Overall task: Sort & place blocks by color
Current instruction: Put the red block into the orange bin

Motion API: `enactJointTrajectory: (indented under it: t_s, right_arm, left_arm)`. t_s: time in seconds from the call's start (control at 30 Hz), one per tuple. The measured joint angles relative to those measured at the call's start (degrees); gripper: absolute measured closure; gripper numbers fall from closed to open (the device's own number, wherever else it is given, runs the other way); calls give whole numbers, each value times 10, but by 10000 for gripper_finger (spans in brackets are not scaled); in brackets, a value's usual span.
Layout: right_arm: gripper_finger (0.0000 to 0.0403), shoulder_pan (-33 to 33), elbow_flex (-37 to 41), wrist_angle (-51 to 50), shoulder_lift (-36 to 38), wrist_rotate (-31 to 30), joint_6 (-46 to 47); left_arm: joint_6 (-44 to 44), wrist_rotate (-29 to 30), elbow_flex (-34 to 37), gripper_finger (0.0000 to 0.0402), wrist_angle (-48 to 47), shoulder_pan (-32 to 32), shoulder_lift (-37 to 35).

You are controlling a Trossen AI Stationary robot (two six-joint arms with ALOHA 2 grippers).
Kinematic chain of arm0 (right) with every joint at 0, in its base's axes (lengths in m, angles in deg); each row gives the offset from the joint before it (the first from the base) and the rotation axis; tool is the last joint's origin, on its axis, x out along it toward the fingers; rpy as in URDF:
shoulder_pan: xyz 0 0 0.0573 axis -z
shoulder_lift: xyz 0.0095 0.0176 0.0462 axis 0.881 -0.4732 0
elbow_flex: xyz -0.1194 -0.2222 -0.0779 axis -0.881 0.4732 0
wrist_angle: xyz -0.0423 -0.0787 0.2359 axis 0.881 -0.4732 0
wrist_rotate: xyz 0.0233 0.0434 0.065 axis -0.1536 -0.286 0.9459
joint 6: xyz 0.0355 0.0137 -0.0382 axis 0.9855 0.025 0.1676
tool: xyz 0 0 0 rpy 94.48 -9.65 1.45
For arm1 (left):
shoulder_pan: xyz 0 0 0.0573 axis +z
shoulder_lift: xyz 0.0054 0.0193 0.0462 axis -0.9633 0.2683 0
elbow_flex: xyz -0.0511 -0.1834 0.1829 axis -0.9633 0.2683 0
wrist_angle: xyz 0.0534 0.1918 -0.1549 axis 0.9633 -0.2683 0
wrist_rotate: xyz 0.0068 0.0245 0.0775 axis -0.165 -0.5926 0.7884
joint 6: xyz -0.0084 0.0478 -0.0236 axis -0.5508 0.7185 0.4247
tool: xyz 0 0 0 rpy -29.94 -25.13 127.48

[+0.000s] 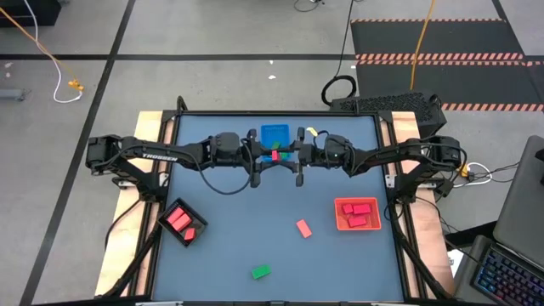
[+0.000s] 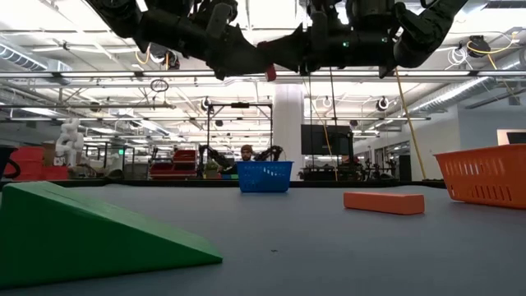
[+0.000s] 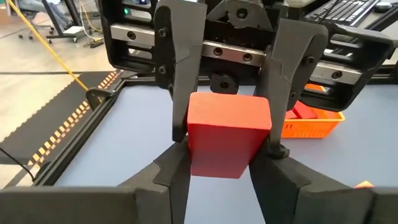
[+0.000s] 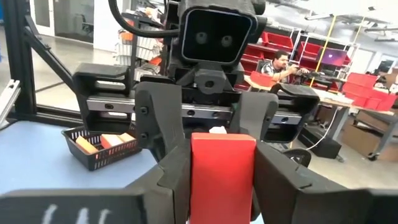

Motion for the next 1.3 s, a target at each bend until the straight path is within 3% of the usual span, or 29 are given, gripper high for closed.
enactJointTrajectory:
  t_s: [0.33, 0.53, 0.73, 0.9, 1.07, 1.3]
  right_arm:
    - [280, 3, 0, -17, 5, -4, -27]
    - [280, 8, 0, -92, 42, -6, -20]
    - [280, -5, 0, -266, 111, -4, 43]
    - [280, -53, 0, -438, 192, -8, 108]
    - [280, -120, 0, -580, 250, -82, 182]
    - [280, -175, 0, -771, 287, -106, 396]
  left_arm:
    - [-9, -3, 0, 177, -83, 0, -3]
    - [19, -2, 1, 157, -161, 7, -22]
    - [22, 13, 0, 166, -191, 25, -34]
    - [39, 13, 0, 183, -211, 31, -33]
    - [53, 13, 0, 198, -198, 31, -34]
    - [53, 13, 0, 218, -196, 31, -34]
